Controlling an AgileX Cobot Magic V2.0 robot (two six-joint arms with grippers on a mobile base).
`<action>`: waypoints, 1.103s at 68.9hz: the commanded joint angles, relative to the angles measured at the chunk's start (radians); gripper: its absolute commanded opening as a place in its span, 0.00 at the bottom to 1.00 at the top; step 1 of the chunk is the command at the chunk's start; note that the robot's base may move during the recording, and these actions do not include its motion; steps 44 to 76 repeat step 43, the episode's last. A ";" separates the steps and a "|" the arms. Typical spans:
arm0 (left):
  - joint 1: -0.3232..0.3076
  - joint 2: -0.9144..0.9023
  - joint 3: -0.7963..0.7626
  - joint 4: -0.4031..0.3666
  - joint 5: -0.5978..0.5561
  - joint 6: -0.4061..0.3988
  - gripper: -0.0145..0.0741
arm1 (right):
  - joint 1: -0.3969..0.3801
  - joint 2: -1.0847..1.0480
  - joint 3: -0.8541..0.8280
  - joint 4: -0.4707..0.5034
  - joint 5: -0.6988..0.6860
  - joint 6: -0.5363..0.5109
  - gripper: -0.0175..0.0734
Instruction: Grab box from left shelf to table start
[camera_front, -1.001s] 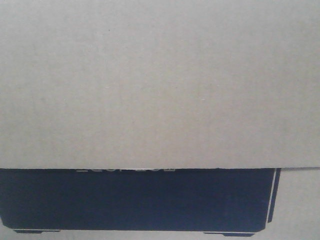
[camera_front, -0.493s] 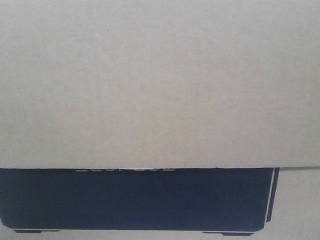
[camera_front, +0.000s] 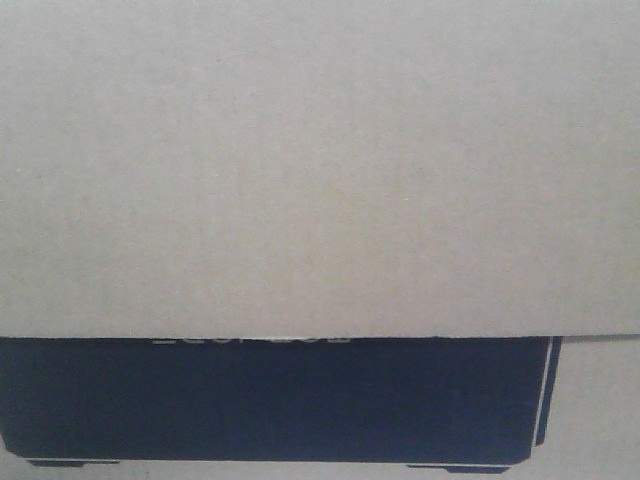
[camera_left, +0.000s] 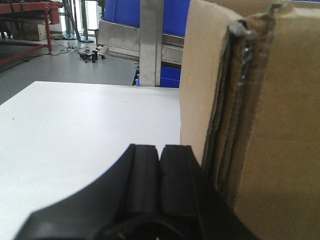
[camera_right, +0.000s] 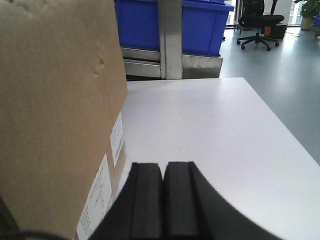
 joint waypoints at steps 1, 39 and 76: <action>-0.007 -0.012 -0.004 0.001 -0.095 -0.001 0.05 | -0.005 -0.008 0.005 0.000 -0.073 0.000 0.26; -0.007 -0.012 -0.004 0.001 -0.095 -0.001 0.05 | -0.005 -0.008 0.005 0.000 -0.067 0.000 0.26; -0.007 -0.012 -0.004 0.001 -0.095 -0.001 0.05 | -0.005 -0.008 0.005 0.000 -0.067 0.000 0.26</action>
